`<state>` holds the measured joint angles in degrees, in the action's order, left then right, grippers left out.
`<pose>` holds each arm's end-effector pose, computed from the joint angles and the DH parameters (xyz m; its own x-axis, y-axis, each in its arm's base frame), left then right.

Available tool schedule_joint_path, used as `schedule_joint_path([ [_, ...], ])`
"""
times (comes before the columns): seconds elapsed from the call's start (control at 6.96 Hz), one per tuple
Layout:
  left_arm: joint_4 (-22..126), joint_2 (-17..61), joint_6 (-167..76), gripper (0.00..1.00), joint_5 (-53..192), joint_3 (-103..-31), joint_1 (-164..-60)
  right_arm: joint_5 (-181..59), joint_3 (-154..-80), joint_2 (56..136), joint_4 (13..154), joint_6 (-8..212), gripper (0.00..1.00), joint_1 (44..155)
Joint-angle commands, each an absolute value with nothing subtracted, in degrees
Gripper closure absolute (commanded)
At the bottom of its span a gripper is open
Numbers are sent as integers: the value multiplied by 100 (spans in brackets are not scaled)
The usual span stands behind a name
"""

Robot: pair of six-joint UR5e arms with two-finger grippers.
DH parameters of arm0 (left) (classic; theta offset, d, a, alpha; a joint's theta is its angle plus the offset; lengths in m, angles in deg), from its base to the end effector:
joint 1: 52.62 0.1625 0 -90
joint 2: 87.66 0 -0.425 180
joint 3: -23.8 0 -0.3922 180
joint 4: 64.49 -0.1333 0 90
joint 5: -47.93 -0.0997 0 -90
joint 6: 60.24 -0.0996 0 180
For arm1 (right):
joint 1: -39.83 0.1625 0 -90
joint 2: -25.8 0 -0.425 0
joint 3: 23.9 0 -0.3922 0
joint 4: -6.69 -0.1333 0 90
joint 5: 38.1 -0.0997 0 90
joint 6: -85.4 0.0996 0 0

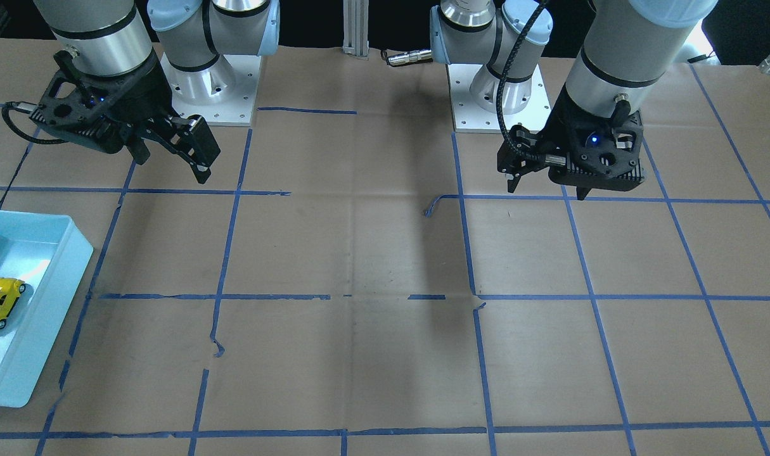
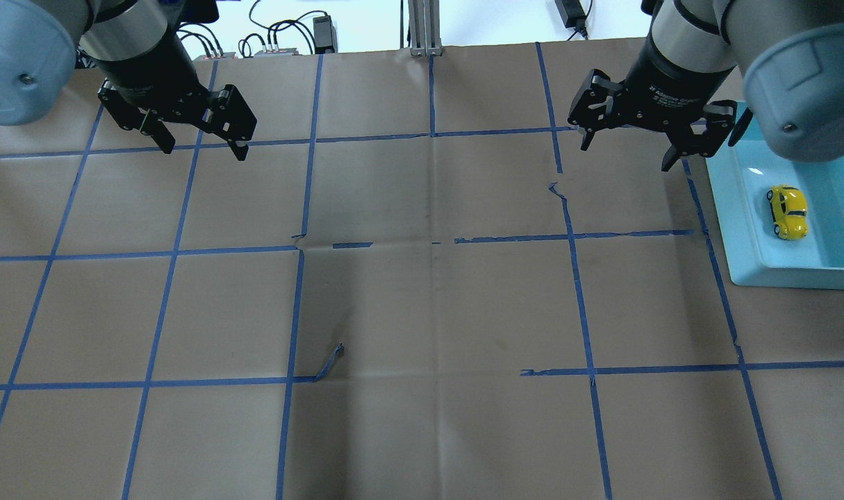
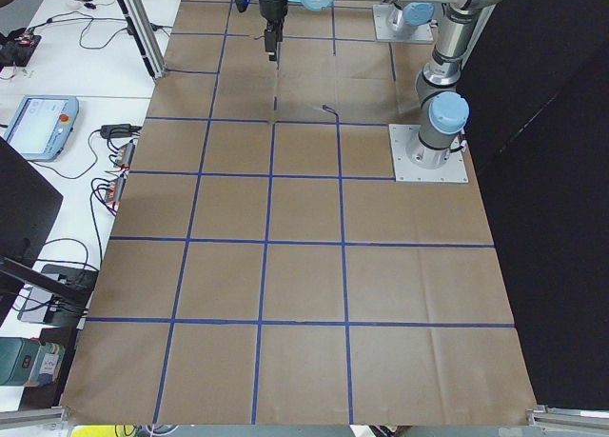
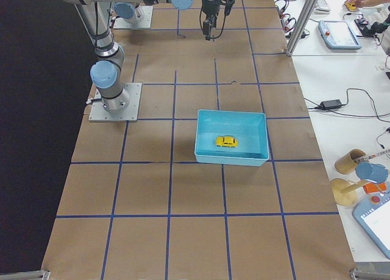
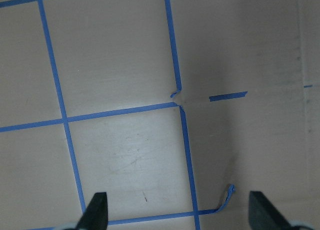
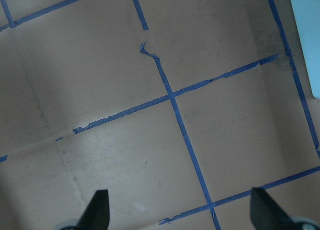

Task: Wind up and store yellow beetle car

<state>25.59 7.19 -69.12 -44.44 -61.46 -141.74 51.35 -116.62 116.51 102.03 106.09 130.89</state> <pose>-0.1211 -0.5294 0.4854 -0.9894 0.1393 -0.0403 0.1390 0.9902 0.0097 0.1433 -0.4894 0.4801 -0.9418 0.3348 -0.0295 0.3360 0.9405 -0.0510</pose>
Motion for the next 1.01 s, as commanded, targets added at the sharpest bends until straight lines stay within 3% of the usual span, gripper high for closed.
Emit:
schedule_joint_path([
  [0.0, 2543, 735, -6912, 0, -4427, -6146, -14191, 5128, -11663, 11545, 10144, 10048, 0, 13106],
  [0.86, 2560, 709, -6912, 0, -4453, -6155, -14209, 5285, -11549, 11457, 9590, 8795, 0, 13185],
])
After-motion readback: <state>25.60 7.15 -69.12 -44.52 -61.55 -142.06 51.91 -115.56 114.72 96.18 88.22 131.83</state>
